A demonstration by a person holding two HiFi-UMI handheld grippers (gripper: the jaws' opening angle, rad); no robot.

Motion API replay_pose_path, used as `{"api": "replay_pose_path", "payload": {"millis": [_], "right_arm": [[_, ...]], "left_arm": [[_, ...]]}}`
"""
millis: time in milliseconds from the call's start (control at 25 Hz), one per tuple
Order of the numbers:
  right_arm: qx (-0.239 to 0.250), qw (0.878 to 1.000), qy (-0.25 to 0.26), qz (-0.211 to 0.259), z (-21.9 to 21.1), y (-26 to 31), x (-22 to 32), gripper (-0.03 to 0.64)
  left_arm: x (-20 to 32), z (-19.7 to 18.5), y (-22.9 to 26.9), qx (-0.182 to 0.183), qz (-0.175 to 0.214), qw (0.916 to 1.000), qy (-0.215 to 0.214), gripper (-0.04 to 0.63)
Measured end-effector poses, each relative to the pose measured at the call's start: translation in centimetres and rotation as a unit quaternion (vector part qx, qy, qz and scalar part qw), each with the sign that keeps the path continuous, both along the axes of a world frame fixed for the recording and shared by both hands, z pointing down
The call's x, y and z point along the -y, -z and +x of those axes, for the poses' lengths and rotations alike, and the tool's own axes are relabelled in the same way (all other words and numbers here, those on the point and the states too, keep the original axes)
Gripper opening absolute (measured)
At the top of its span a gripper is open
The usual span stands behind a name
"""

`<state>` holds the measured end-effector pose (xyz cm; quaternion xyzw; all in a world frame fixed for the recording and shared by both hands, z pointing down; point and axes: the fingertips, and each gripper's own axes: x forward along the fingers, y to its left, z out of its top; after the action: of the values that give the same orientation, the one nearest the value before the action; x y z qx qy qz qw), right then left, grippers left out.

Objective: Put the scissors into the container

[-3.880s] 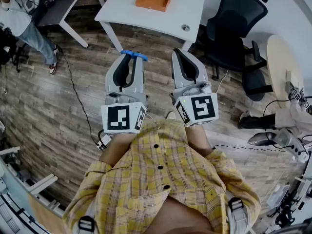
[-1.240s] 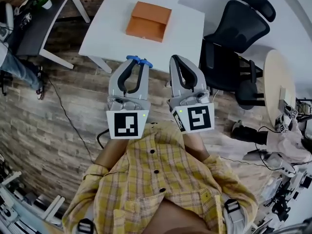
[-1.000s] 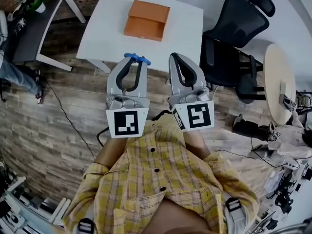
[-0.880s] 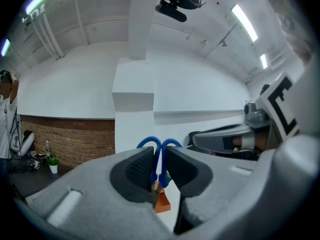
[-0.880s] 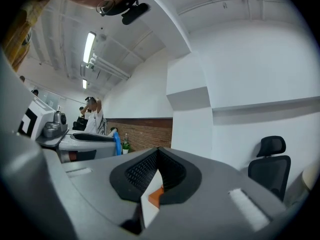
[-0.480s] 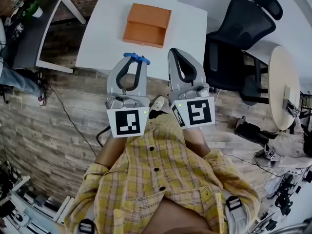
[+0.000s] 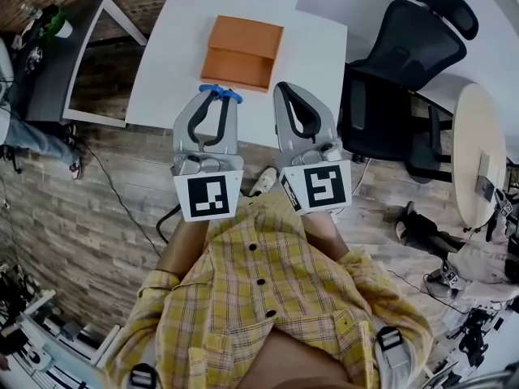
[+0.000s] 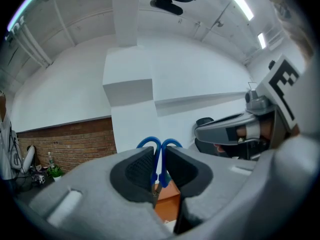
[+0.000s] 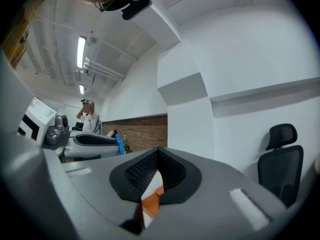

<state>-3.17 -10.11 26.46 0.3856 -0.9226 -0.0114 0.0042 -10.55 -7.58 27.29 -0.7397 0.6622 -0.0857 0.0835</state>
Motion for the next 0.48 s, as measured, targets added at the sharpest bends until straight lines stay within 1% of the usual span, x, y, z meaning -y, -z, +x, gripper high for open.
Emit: {"api": "replay_pose_path", "payload": {"millis": [160, 280, 480], "right_arm": [[0.005, 1.000, 0.008, 0.001, 0.6, -0.2, 0.8, 0.006], [0.010, 1.000, 0.011, -0.001, 1.3, -0.5, 1.3, 0.006], [0.006, 1.000, 0.015, -0.008, 2.4, -1.6, 1.8, 0.006]], "left_arm": [[1.2, 0.7, -0.1, 0.010, -0.001, 0.9999, 0.004, 0.078], [1.8, 1.1, -0.1, 0.007, -0.004, 1.0000, 0.003, 0.078], [3.3, 2.0, -1.6, -0.004, -0.026, 0.9996, -0.009, 0.078]]}}
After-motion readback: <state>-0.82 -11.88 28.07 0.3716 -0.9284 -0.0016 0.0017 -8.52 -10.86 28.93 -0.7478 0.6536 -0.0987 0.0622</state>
